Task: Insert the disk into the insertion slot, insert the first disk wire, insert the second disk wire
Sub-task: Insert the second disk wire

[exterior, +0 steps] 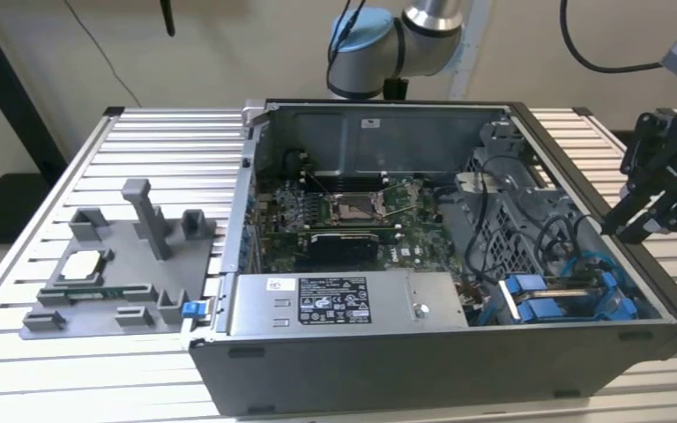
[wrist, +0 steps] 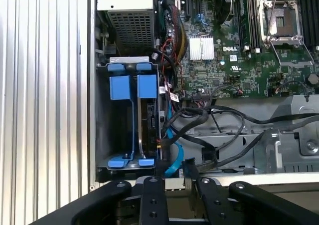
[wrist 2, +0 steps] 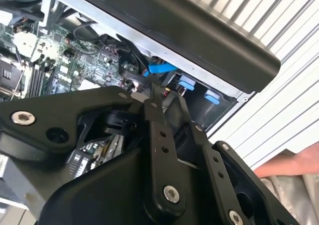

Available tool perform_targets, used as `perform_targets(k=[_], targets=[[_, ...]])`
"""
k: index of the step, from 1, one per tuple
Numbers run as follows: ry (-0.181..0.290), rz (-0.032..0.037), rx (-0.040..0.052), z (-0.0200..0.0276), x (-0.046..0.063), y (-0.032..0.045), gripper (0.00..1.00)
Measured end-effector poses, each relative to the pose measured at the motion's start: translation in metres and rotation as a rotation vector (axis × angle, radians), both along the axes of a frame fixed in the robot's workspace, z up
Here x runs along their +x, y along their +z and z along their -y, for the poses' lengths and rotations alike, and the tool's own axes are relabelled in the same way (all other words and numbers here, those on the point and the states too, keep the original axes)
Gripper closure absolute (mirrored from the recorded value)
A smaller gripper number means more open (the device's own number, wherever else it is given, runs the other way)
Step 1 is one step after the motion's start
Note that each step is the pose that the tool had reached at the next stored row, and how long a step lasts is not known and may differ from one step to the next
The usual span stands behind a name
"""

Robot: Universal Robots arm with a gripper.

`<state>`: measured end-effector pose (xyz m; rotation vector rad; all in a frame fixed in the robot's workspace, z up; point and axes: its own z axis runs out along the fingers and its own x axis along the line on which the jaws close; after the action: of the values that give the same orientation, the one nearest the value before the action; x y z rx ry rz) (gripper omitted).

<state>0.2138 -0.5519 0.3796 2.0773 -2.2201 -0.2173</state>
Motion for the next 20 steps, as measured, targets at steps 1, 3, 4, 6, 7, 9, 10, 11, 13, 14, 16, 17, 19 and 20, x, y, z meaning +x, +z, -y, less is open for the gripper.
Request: perform_targets(k=[1, 3, 4, 6, 7, 9, 10, 11, 13, 14, 16, 17, 19, 20], targets=[[0.0, 0.0, -0.0001, 0.0, 0.0, 0.0, 0.0], [0.0, -0.0003, 0.0003, 0.0, 0.0, 0.0006, 0.0], [0.0, -0.0023, 0.0016, 0.0, 0.0001, 0.0026, 0.0], [0.0, -0.0061, 0.0036, 0.0001, 0.0001, 0.0046, 0.0], [0.0, -0.0066, 0.0036, 0.0001, 0.0001, 0.0046, 0.0], [0.0, -0.0069, 0.0038, 0.0001, 0.0001, 0.0046, 0.0], [0.0, -0.0069, 0.0036, 0.0001, 0.0001, 0.0043, 0.0], [0.0, -0.0069, 0.0037, 0.0001, 0.0001, 0.0034, 0.0], [0.0, -0.0069, 0.0036, 0.0001, 0.0001, 0.001, 0.0], [0.0, -0.0069, 0.0037, 0.0001, 0.0001, -0.0001, 0.0], [0.0, -0.0069, 0.0035, 0.0001, 0.0002, -0.0015, 0.0], [0.0, -0.007, 0.0036, 0.0001, 0.0005, -0.002, 0.0], [0.002, -0.0069, 0.0035, 0.0002, 0.0012, -0.0027, 0.0], [0.003, -0.0069, 0.0036, 0.0001, 0.0015, -0.0031, 0.0]])
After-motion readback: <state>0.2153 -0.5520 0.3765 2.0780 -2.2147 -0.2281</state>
